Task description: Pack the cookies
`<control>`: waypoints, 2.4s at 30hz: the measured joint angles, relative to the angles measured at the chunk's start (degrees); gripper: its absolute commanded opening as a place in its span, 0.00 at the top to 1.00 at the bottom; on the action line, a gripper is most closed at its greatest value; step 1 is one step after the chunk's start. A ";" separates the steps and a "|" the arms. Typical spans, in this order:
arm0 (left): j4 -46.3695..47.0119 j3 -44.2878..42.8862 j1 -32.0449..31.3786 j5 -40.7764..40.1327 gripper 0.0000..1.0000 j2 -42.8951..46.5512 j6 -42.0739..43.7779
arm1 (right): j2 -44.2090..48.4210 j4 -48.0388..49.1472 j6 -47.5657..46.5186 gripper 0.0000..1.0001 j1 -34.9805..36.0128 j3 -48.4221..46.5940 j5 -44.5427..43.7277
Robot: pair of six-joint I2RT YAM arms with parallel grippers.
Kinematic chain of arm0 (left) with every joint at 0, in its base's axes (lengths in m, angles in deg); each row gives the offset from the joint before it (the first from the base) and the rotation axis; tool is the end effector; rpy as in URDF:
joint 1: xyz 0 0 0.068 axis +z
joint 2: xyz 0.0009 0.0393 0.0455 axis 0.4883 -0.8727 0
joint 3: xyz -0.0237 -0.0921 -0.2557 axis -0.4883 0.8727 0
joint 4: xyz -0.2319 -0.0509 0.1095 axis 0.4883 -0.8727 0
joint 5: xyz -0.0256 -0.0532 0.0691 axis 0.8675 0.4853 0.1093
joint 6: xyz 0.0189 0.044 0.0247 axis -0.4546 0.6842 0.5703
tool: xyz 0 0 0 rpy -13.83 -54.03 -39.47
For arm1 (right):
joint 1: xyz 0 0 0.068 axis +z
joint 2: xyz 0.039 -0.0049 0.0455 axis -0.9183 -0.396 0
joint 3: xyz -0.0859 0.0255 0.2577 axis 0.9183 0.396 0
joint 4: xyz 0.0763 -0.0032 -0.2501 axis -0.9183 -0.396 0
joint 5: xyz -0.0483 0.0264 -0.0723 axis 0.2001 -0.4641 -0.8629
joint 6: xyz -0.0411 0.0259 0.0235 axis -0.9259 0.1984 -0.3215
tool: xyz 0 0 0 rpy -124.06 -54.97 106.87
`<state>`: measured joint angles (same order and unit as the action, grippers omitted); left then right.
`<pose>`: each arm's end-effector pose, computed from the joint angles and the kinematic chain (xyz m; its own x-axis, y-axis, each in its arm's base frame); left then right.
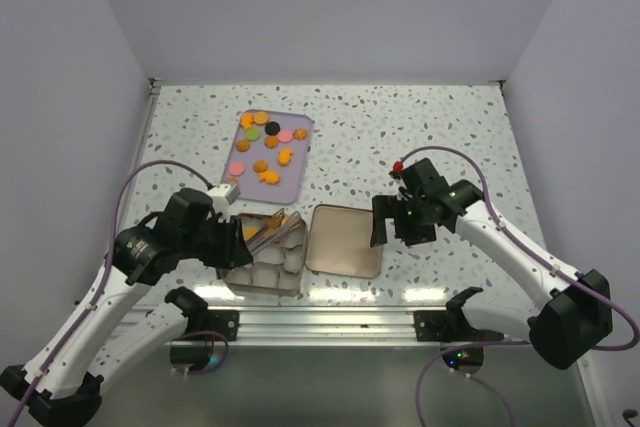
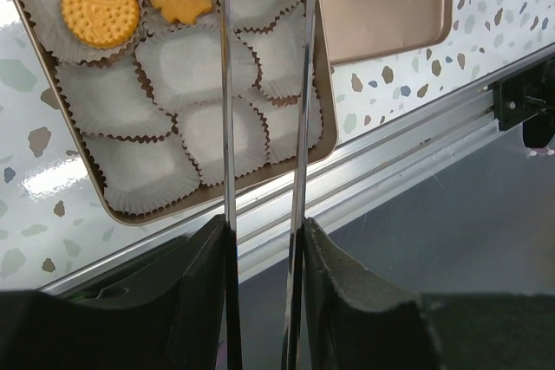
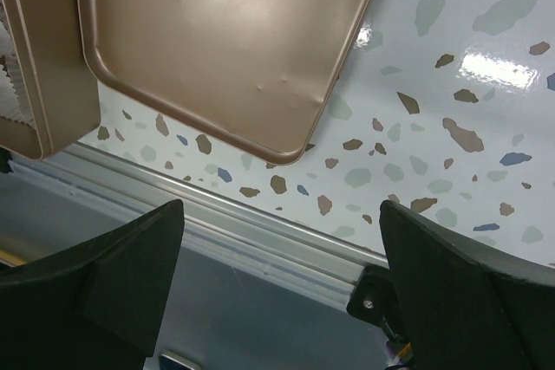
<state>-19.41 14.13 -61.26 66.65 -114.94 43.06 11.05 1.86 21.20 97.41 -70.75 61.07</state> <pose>0.0901 -0.0649 0.3023 -0.8904 -0.0109 -0.4551 0.2144 0.8718 -0.4405 0.1778 0.1134 0.2530 -0.9568 -0.0493 -0.2865 -0.1480 0.9308 0.3342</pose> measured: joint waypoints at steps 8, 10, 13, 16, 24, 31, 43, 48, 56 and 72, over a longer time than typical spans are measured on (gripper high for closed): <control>0.33 0.13 0.00 0.22 0.53 -0.92 0.04 | -0.24 0.00 0.00 0.02 0.00 0.00 0.00; 0.50 0.13 0.00 0.35 0.53 -1.05 0.04 | -0.61 0.02 0.00 0.02 0.00 0.00 0.02; 1.03 0.13 0.00 0.44 0.52 -1.40 0.04 | -1.05 0.13 0.00 0.02 0.00 0.00 0.04; 1.27 0.09 0.00 0.59 0.52 -1.86 0.07 | -1.29 0.17 -0.02 0.02 0.00 0.00 0.07; 1.27 -6.10 0.00 -0.72 0.49 -4.96 0.07 | -2.01 0.17 -0.04 0.02 0.00 0.00 -0.02; 0.98 -15.45 0.00 -4.24 0.49 -14.23 0.90 | -2.60 0.04 -0.28 0.02 0.00 -0.35 -0.59; -1.51 -26.18 0.02 -16.44 0.47 -39.26 1.14 | -0.55 -1.25 -1.18 0.01 0.00 -1.44 -4.42; -2.89 -30.49 0.02 -18.60 0.47 -46.38 -1.16 | 2.78 -1.60 -1.11 0.01 0.00 -1.44 -5.88; -5.51 -33.24 0.02 -20.35 0.47 -52.33 -3.17 | 6.51 -2.19 -0.92 0.01 0.00 -1.44 -7.67; -3.93 -30.93 0.02 -19.61 0.54 -52.43 -5.79 | 7.41 -4.39 -0.96 0.01 0.00 -1.44 -8.04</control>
<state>-23.35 -16.80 -61.24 47.05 -167.37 37.27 18.46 -2.53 20.24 97.41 -72.20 53.02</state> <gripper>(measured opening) 0.478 0.986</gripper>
